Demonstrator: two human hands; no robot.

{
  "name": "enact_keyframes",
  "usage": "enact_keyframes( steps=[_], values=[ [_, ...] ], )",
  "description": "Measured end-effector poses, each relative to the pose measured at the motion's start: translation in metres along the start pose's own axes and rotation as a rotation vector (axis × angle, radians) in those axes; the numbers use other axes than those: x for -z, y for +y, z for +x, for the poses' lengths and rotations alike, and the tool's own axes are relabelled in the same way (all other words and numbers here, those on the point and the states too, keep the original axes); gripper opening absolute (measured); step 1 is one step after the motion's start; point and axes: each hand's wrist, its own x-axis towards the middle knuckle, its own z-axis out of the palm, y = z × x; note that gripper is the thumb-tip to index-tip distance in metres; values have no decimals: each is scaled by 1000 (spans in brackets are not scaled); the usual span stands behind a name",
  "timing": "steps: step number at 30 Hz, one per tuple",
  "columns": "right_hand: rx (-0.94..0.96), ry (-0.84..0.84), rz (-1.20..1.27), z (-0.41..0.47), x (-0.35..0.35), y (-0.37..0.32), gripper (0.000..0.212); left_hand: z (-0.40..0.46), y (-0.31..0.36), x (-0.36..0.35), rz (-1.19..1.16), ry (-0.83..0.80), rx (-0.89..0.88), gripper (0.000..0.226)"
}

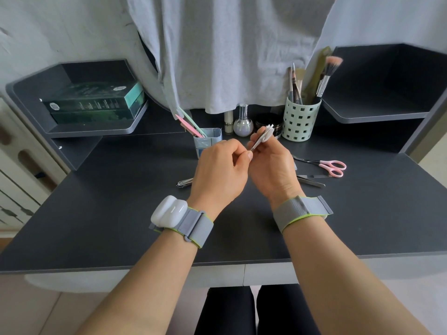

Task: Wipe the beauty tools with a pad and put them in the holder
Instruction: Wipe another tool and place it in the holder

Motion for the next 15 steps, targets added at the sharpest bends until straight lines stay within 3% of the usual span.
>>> enact_keyframes(
  steps=[3,15],
  values=[
    [34,41,-12,2,-1,0,47,-1,0,-1,12,-7,-2,18],
    [163,196,-144,12,0,2,29,0,3,2,21,1,-45,17]
  ],
)
